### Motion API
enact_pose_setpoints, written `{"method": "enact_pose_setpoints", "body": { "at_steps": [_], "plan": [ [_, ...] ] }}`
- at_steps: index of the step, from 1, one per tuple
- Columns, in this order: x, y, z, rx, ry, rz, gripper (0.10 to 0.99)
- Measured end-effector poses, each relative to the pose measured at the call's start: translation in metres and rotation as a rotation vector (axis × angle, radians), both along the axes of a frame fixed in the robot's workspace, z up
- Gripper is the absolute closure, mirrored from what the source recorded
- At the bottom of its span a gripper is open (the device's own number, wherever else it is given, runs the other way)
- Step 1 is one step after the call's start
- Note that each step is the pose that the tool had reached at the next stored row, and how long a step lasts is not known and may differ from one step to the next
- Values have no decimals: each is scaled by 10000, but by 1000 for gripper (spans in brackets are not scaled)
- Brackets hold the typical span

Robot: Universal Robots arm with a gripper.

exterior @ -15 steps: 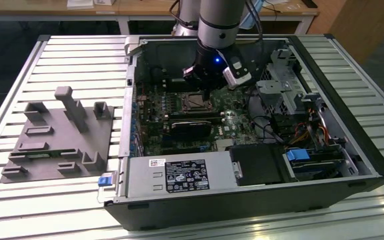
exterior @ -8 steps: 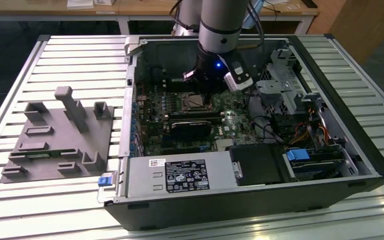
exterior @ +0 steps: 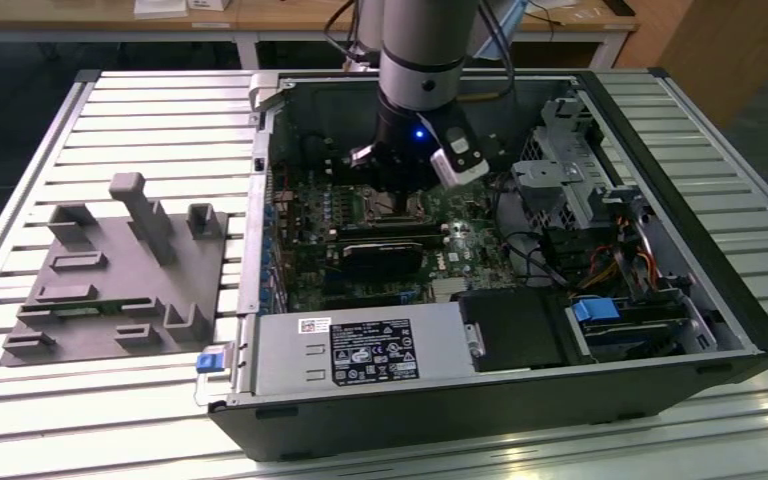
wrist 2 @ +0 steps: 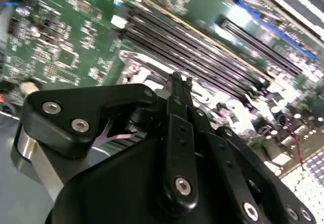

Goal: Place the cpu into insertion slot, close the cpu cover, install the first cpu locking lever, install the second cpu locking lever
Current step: 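Install the second cpu locking lever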

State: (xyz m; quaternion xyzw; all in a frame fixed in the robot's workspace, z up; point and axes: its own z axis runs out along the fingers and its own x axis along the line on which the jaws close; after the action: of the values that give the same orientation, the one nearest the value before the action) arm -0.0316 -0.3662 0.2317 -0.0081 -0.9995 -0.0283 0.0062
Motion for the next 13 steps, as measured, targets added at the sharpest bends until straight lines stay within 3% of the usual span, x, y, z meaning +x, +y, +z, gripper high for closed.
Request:
{"method": "enact_pose_setpoints", "body": {
  "at_steps": [6, 13],
  "plan": [
    [-166, -13, -11, 2, -1, -2, 969],
    [-193, -14, -122, 2, 8, 0, 969]
  ]
}}
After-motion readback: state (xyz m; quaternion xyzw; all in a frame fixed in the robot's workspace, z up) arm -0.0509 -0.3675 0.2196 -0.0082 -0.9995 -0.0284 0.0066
